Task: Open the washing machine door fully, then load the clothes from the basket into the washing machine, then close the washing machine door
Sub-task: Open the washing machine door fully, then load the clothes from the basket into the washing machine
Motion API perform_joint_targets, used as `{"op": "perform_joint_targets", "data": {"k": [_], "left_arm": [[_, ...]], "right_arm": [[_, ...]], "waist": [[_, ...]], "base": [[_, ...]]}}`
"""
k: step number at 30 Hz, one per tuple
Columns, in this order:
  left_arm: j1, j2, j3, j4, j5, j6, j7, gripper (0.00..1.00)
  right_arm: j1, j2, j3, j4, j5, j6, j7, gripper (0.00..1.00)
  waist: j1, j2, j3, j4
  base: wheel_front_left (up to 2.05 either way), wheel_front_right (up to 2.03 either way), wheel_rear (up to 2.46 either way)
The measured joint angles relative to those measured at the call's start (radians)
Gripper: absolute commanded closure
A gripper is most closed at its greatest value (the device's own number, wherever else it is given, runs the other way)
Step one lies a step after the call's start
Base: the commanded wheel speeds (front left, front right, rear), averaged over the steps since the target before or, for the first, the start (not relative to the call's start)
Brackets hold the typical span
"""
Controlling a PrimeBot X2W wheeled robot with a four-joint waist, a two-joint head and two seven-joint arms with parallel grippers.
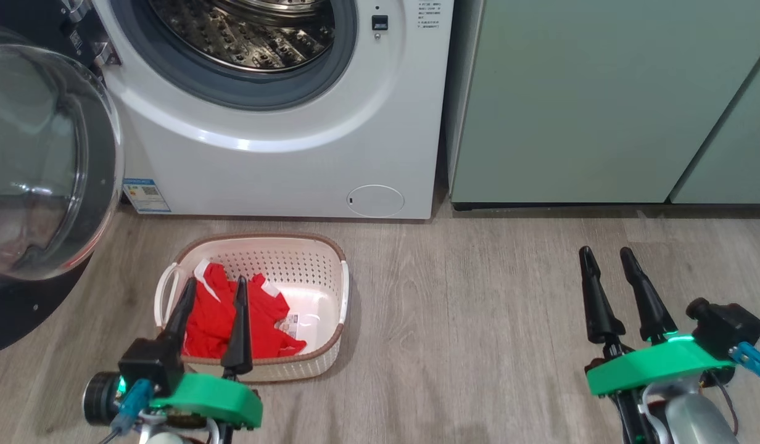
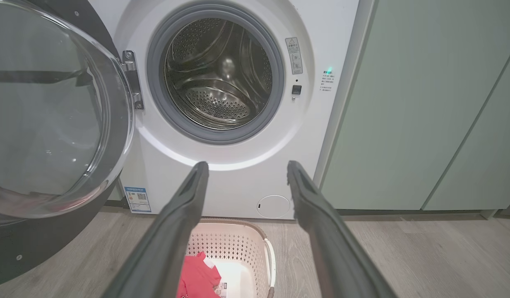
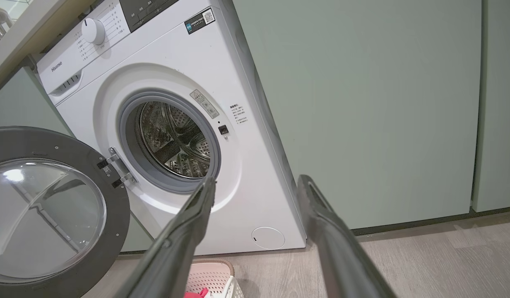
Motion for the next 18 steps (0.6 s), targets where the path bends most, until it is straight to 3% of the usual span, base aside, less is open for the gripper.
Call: {"op": "perform_joint_targets", "data": {"k": [9, 18], "left_arm": [[0.000, 0.000, 0.002, 0.024, -0.055, -0.038, 0.000, 0.00], [0.000, 0.000, 0.007, 0.029, -0.054, -0.045, 0.000, 0.00]], "right_arm": [[0.000, 0.000, 0.005, 0.008, 0.000, 0.000, 0.000, 0.00], [0.000, 0.000, 0.011, 0.016, 0.001, 0.000, 0.000, 0.00]], "waist": [[0.0000, 0.0000, -0.003, 0.001], [0.0000, 0.0000, -0.004, 0.001]], "base": [[0.13, -0.13, 0.00], [1.23, -1.23, 0.00]]}}
